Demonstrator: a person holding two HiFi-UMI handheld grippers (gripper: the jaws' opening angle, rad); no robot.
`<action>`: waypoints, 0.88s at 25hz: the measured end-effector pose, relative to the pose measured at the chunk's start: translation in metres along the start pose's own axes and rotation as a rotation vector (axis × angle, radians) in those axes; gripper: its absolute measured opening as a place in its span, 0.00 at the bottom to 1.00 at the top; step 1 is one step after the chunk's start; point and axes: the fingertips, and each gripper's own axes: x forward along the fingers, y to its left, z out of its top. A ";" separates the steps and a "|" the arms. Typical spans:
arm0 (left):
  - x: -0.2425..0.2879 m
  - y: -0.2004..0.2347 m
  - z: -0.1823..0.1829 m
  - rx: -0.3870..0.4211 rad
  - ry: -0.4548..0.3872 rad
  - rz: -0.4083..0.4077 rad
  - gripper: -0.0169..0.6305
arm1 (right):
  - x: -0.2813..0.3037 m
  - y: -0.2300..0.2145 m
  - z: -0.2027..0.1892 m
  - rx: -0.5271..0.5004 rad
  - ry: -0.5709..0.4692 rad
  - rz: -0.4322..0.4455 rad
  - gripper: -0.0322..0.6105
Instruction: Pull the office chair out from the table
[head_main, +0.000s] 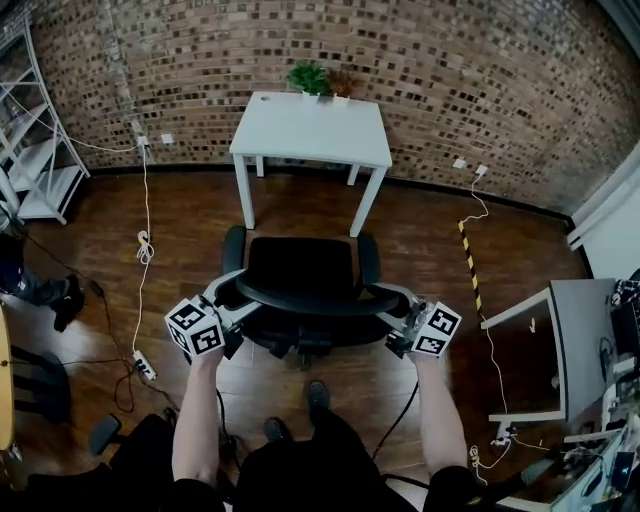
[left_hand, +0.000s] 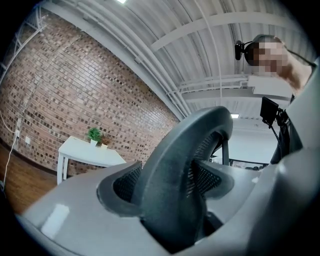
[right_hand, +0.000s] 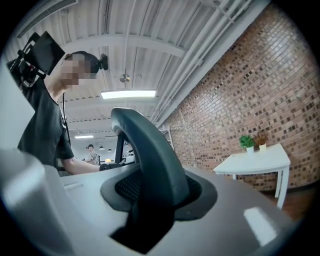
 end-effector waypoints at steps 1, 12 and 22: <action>-0.005 0.000 -0.002 -0.002 -0.003 -0.004 0.66 | 0.002 0.002 -0.005 0.004 0.005 -0.008 0.29; -0.112 -0.057 0.038 0.175 -0.276 0.233 0.66 | -0.132 0.048 0.070 -0.060 -0.300 -0.369 0.39; -0.108 -0.227 -0.038 0.153 -0.112 0.307 0.61 | -0.119 0.170 -0.014 0.202 -0.111 -0.113 0.05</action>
